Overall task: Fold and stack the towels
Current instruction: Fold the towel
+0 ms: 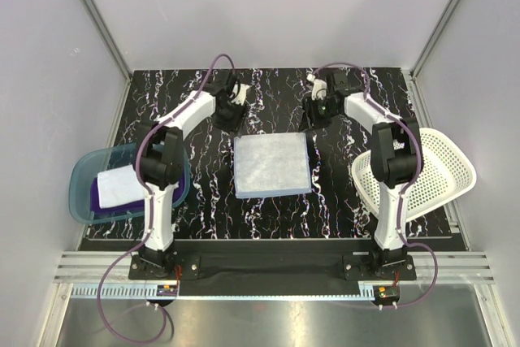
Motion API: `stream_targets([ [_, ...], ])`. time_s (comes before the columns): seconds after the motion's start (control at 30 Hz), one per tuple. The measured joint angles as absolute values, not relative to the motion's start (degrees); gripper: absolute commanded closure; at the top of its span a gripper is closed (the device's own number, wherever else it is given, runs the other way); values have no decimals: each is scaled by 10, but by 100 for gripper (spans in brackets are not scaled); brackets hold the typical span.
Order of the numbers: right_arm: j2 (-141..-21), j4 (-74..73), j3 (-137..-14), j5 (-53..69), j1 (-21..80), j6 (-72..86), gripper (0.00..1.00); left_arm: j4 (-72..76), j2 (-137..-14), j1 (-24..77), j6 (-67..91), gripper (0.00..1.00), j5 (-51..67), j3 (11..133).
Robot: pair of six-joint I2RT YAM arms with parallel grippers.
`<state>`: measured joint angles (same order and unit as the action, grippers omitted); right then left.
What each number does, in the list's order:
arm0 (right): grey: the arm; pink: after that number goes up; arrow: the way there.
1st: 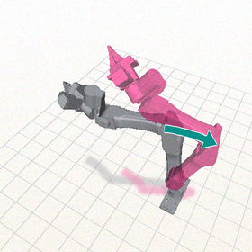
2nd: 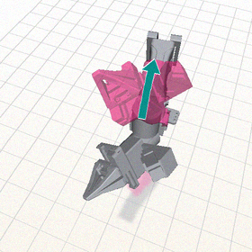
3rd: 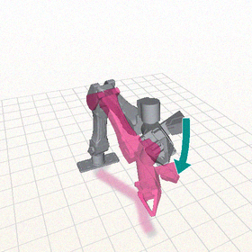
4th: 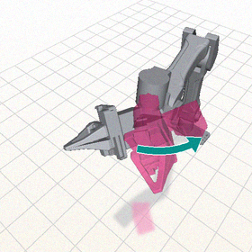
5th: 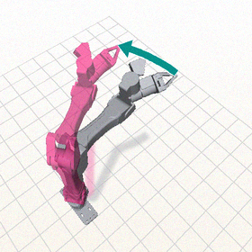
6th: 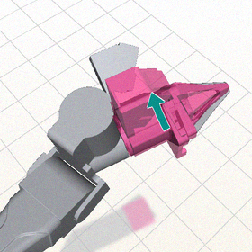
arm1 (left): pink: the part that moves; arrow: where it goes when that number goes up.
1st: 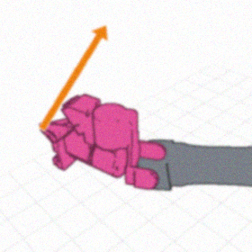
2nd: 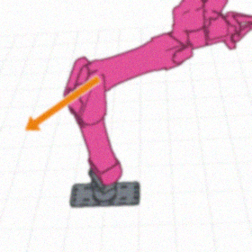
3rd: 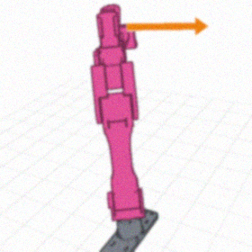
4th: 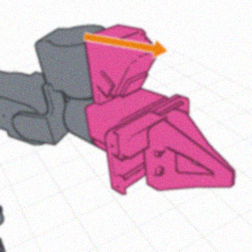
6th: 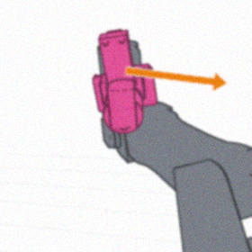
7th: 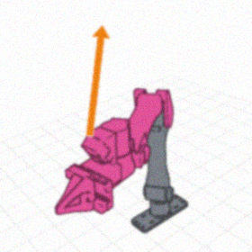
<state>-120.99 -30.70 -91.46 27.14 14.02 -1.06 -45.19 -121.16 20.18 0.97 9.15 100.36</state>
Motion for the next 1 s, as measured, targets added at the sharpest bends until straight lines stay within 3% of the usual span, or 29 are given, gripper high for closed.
stream_targets([
  [0.3, -1257, -384, -1057, 378, 103, -112, 65, -475, -1289, 199, -49, 54, 116, 1061],
  [0.67, -1384, -492, -1146, 451, 93, -197, 59, -498, -1315, 186, -99, 58, 178, 1096],
  [1.0, -1426, -558, -1206, 466, 89, -225, 53, -521, -1331, 175, -127, 55, 235, 1106],
])
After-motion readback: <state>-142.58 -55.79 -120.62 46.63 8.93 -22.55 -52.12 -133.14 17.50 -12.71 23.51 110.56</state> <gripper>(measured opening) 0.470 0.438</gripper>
